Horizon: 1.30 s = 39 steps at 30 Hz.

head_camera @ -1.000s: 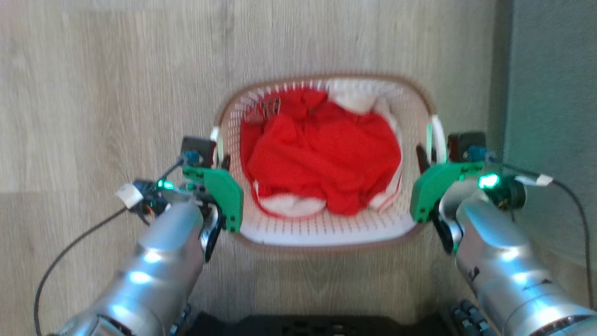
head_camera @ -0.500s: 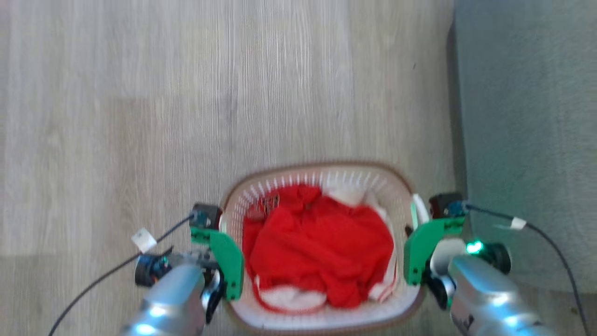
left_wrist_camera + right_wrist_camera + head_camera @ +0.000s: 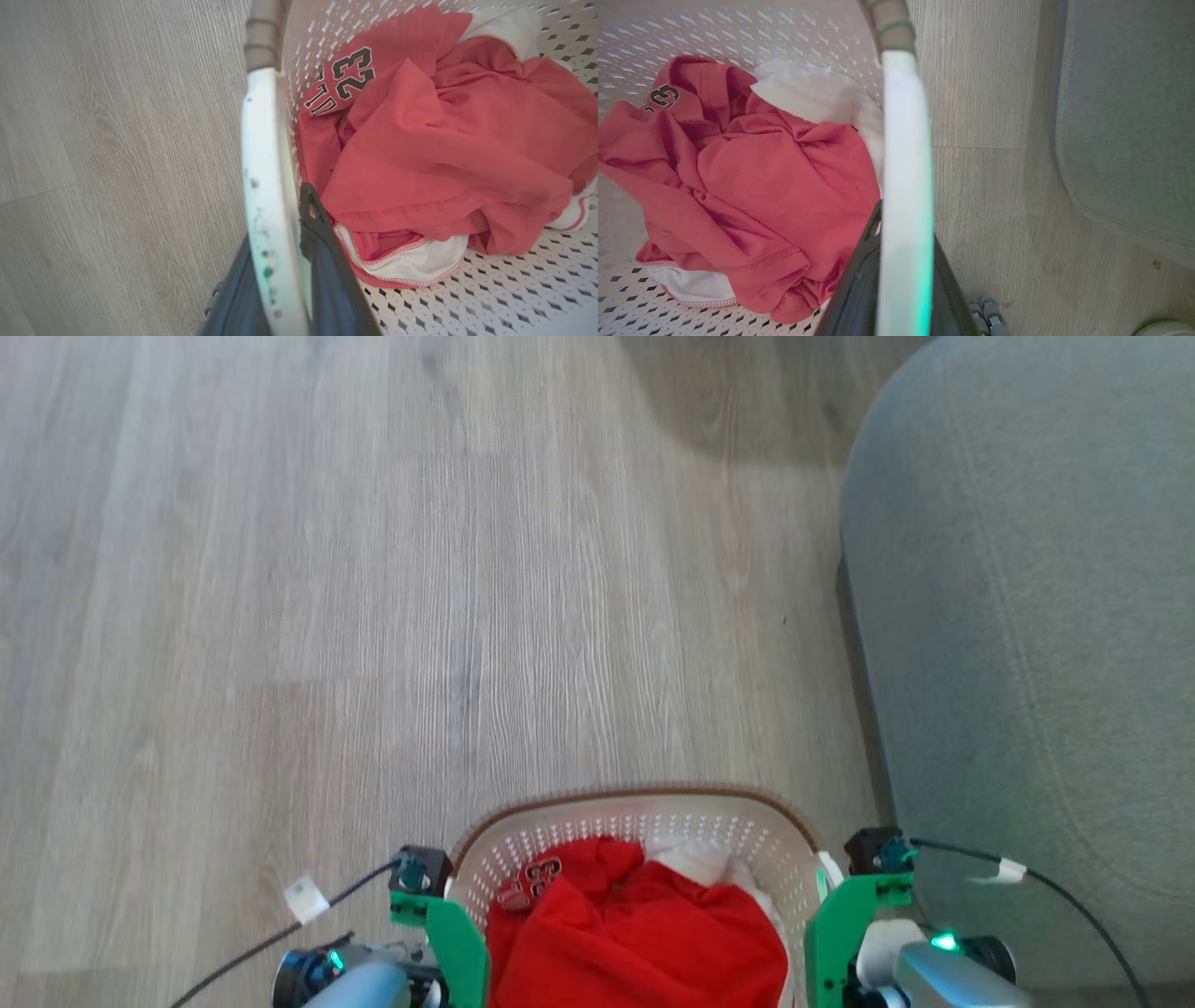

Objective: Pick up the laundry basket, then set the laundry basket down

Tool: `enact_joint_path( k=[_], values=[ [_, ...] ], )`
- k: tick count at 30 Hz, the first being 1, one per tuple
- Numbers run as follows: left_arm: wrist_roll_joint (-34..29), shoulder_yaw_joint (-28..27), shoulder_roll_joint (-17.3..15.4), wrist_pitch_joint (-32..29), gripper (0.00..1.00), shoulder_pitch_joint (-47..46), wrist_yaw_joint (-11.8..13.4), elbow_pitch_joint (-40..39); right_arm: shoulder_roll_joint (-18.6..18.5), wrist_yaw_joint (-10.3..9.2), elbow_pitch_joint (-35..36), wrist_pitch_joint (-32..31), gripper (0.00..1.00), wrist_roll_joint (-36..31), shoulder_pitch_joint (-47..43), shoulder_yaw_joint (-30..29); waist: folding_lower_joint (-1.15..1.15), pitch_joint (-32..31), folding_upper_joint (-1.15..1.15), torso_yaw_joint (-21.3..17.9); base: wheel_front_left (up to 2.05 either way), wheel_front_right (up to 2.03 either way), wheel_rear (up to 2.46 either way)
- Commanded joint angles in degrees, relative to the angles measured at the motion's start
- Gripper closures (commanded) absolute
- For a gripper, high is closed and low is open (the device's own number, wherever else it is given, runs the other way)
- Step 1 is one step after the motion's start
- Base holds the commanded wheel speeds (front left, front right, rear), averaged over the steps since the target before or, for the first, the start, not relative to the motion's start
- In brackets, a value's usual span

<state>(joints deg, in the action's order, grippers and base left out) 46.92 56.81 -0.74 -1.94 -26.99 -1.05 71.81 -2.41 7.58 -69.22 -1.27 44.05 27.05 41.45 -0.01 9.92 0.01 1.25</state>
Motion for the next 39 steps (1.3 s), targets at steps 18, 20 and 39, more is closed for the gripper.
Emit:
enact_joint_path(
  k=[18,20,39],
  values=[
    [0.52,1.36,-2.14,0.22,1.00,1.40,-0.27,1.43,-0.46,-0.09,0.62,1.03,1.00,5.62,-1.38,7.48,0.01,-7.30,-0.01,-0.90,0.00,0.00,0.00],
    [0.64,1.51,-2.14,0.31,1.00,1.68,-0.29,1.48,-0.46,-0.09,0.46,1.28,1.00,6.22,-1.45,7.99,0.01,-7.71,-0.01,-0.95,0.00,0.00,0.00],
    [1.43,2.88,-2.14,0.46,1.00,2.12,-0.38,1.78,-0.46,-0.09,-0.33,2.82,1.00,10.84,-1.04,12.66,0.01,-8.75,-0.01,-1.23,0.00,0.00,0.00]
  ],
)
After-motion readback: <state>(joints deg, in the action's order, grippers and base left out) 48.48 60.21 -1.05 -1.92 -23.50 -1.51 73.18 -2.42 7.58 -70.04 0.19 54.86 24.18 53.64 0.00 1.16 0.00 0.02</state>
